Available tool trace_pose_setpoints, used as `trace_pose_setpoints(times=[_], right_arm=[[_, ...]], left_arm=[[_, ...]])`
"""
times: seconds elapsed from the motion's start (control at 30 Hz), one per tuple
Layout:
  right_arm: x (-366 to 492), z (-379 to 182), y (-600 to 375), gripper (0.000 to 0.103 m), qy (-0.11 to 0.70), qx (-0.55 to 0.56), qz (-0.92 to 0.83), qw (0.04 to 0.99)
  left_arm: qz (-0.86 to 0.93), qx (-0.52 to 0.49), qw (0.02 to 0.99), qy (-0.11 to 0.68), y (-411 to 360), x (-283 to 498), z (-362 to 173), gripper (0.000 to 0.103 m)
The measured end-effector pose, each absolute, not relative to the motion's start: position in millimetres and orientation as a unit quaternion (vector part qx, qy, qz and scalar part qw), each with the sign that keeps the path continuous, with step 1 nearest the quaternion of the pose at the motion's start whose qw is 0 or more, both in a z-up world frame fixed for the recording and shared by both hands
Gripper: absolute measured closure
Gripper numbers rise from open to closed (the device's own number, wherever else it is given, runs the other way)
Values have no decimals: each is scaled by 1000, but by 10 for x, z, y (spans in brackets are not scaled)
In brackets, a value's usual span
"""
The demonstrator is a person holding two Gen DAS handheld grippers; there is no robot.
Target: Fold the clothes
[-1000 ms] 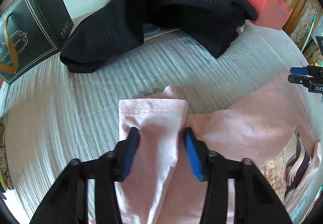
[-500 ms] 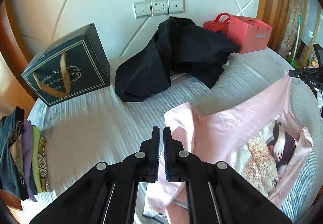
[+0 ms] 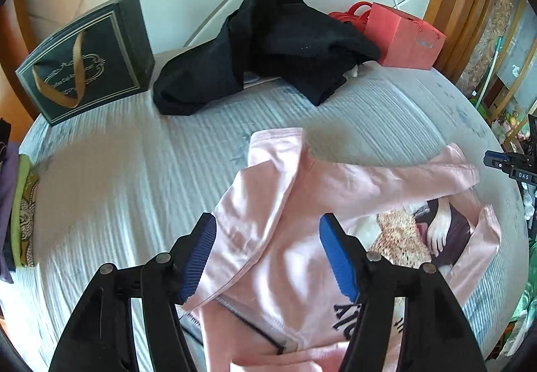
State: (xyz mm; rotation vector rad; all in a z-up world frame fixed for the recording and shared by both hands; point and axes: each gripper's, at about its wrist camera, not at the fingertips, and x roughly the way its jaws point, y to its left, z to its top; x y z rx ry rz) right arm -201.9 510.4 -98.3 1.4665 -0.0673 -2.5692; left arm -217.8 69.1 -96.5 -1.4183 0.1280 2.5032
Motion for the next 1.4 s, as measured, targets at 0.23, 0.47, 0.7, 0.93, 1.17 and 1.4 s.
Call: trace_pose_setpoints(times=[0.23,0.47,0.7,0.93,1.17,1.4], right_arm=[[-2207,-1079,5060,63,-5,518,-850,96],[-2310,-1312,4952,63,3,554,-823,126],[-2438,-1480,4732,90,74,575,-806,120],[-2441,-716,4597,97,123,462,-872,104],[-1909,-419,4782,97,92,401,-901,135],[-1295,-1239,5016,88,63,533,-834,131]], left_arm=[[838,-520,145,80,1125,-2765,-1370,38],[822,-543,146,90,1067,-3138,-1577,102],[851,-503,109,107,684,-3139,-1051,102],[894,-426,102,90,347,-2880,-346,102],[899,-384,172,124,37,-1719,-47,102],[842,-510,156,86,-299,-930,-845,73]])
